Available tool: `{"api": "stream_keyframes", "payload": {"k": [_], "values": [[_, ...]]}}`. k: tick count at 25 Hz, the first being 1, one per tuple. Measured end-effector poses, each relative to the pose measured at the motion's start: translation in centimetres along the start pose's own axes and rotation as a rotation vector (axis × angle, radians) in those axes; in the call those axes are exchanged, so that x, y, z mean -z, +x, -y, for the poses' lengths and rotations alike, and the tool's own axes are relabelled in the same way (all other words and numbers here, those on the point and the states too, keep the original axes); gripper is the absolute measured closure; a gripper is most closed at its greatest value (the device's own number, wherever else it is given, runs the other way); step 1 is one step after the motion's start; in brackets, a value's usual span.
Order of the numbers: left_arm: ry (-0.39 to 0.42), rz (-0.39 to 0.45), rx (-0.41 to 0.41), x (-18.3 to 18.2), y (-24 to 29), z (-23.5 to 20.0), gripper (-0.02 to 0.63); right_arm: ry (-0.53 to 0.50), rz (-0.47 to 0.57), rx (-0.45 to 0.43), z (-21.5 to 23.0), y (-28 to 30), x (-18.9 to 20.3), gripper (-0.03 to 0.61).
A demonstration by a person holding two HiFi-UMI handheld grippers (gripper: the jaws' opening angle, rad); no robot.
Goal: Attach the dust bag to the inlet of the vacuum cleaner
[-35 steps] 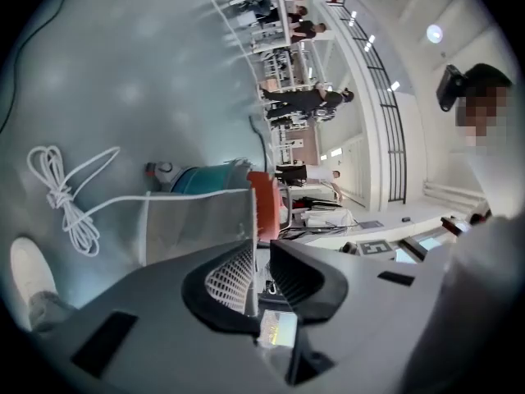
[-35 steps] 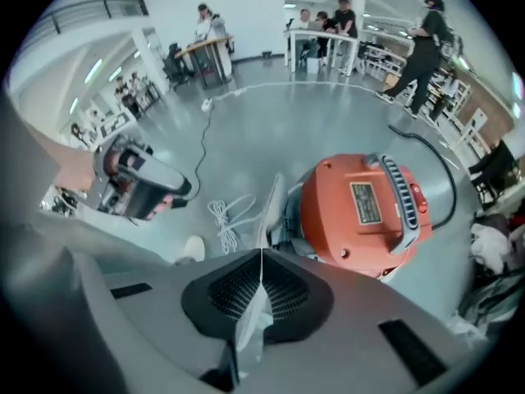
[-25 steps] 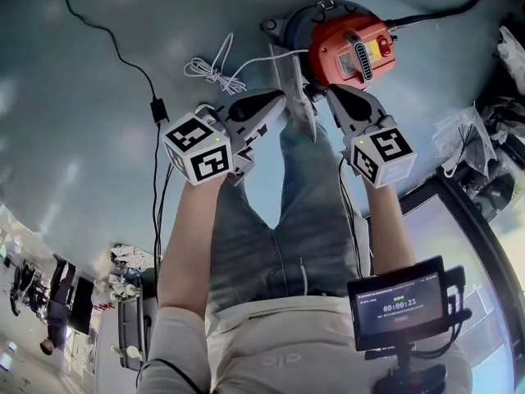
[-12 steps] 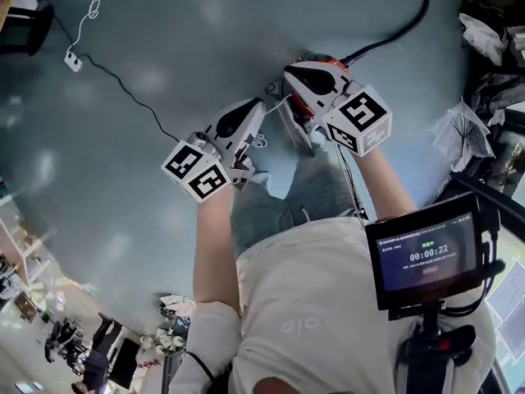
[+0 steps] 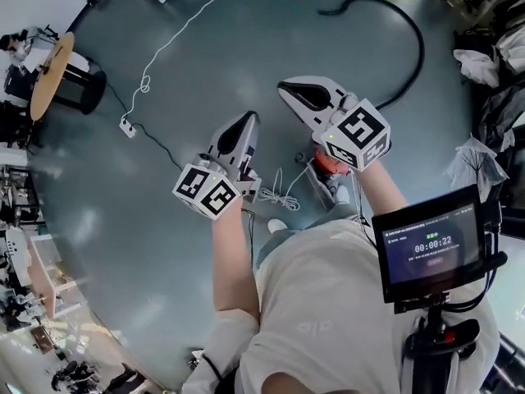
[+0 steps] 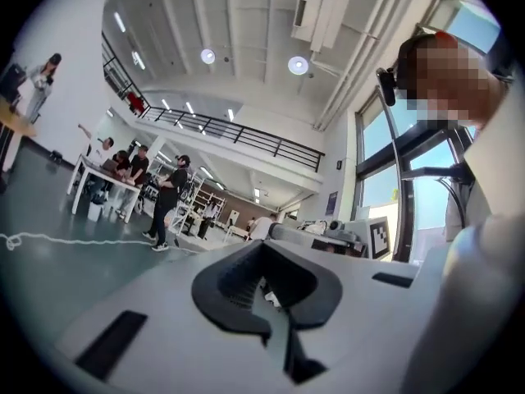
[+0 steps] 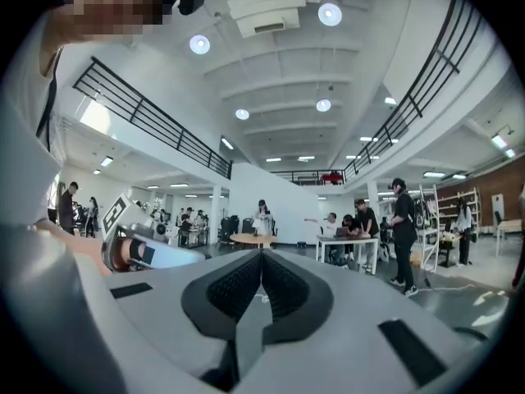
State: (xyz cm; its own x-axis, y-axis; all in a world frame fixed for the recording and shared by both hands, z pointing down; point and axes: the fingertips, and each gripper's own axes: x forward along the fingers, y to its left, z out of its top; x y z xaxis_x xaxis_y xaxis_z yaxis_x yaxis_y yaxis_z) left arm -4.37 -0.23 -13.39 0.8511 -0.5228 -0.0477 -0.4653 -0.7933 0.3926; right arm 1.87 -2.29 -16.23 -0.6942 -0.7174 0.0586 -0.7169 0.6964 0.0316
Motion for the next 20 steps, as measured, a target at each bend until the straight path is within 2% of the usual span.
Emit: {"api": "stream_keyframes", "payload": {"k": [4, 8, 12, 20], "values": [[0.079, 0.095, -0.023, -4.7, -0.4, 0.1, 0.608, -0.049, 0.103, -0.052, -0.5, 0.3, -5.3, 0.566], [0.126, 0.11, -0.038, -6.9, -0.6, 0.5, 0.607, -0.058, 0.18, -0.078, -1.4, -0.3, -8.3, 0.566], [0.146, 0.133, -0.012, -8.5, -0.2, 1.2, 0.607, -0.029, 0.228, -0.09, -1.4, -0.5, -9.6, 0.566], [0.214, 0.13, -0.026, -10.3, 0.4, 1.8, 0.608, -0.033, 0.228, -0.064, -0.5, -0.2, -10.3, 0.566]]}}
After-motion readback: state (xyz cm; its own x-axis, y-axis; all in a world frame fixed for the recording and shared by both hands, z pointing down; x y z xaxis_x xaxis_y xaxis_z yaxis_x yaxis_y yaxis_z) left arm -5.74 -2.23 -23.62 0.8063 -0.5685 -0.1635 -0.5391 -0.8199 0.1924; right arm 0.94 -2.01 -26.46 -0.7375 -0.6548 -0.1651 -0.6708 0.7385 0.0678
